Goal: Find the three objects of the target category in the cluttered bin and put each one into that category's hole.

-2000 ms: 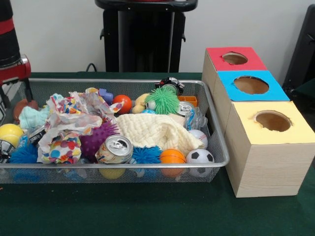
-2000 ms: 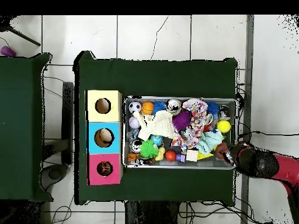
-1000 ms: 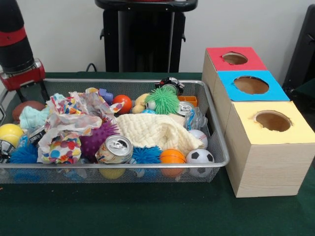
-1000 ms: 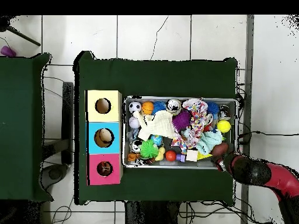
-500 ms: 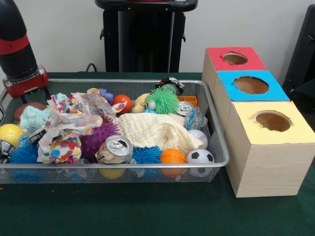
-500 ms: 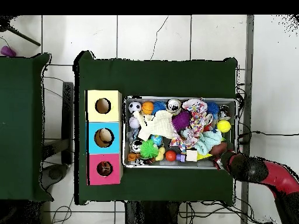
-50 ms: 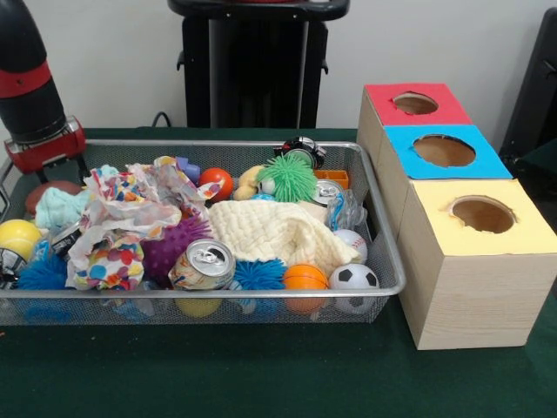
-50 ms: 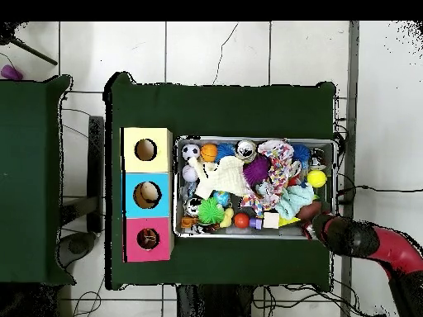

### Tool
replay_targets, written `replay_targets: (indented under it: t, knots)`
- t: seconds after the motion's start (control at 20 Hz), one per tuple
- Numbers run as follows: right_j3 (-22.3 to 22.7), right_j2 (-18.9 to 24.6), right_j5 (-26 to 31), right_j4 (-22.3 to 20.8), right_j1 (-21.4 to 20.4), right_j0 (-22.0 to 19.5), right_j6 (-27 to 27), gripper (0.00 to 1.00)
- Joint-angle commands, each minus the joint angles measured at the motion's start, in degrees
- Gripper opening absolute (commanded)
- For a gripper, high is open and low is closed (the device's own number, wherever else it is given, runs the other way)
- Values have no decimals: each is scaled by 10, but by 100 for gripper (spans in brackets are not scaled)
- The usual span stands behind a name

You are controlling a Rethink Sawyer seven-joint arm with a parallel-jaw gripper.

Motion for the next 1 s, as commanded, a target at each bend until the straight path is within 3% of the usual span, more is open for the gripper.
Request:
replay_targets:
  t: [0.05, 1.0]
  knots:
    - [-79, 24, -2, -33, 60, 2, -169, 0]
    - [-70, 16, 11, -37, 41, 6, -154, 0]
